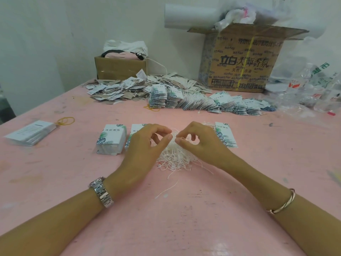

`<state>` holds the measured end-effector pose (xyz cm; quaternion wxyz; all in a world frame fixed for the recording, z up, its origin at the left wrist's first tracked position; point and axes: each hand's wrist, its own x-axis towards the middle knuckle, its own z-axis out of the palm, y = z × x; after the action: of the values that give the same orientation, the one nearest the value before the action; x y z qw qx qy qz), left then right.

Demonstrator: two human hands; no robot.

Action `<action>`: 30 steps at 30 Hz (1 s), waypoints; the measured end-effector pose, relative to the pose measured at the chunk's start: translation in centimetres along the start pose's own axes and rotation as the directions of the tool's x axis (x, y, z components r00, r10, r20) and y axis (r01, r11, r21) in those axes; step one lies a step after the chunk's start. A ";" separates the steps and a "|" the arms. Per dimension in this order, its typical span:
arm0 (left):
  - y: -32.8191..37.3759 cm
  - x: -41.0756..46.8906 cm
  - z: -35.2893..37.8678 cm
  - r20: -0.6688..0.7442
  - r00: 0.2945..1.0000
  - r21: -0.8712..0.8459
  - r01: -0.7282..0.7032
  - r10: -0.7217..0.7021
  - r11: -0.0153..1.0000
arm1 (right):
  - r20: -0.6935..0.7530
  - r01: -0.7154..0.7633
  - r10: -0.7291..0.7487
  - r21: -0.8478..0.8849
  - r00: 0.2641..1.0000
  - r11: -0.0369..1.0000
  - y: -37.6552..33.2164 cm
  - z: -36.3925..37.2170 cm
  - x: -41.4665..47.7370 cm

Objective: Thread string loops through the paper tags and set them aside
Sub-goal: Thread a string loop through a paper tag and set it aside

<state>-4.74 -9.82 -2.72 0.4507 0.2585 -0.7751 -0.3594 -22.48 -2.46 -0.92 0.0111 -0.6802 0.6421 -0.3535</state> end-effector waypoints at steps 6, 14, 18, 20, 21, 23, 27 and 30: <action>0.2 -0.2 0.1 0.017 1.000 0.029 -0.015 0.015 0.999 | -0.056 -0.009 0.012 0.041 0.998 0.999 -0.5 0.3 0.0; 0.5 -0.1 0.1 0.095 0.995 -0.049 -0.023 0.028 0.999 | -0.180 0.048 0.009 0.313 0.984 0.949 -2.2 -0.4 -0.1; 0.6 0.2 -0.1 0.067 0.995 -0.057 -0.066 0.070 0.996 | -0.158 0.030 0.038 0.407 0.987 0.913 -2.2 -0.7 -0.2; 0.5 0.3 -0.2 0.054 0.996 -0.056 -0.064 0.067 0.996 | -0.165 0.025 0.055 0.447 0.985 0.894 -2.1 -0.9 -0.2; 0.6 0.4 -0.2 0.072 0.995 -0.069 -0.062 0.067 0.996 | -0.173 0.025 0.063 0.462 0.983 0.886 -2.1 -1.0 -0.2; 0.8 0.2 -0.2 0.136 0.988 -0.096 -0.064 0.077 0.993 | -0.190 0.039 0.061 0.481 0.980 0.876 -2.1 -1.2 -0.2; 0.9 0.1 0.0 0.167 0.983 -0.155 -0.049 0.075 0.987 | -0.172 0.058 0.042 0.539 0.984 0.840 -2.2 -1.3 -0.2; 0.9 0.3 -0.1 0.144 0.983 -0.166 -0.091 0.116 0.982 | -0.142 0.026 0.069 0.578 0.987 0.816 -2.1 -1.3 -0.2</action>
<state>-4.79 -9.52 -1.84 0.4272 0.1525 -0.7888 -0.4148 -21.30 -1.36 1.01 0.1706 -0.6075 0.5110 -0.5838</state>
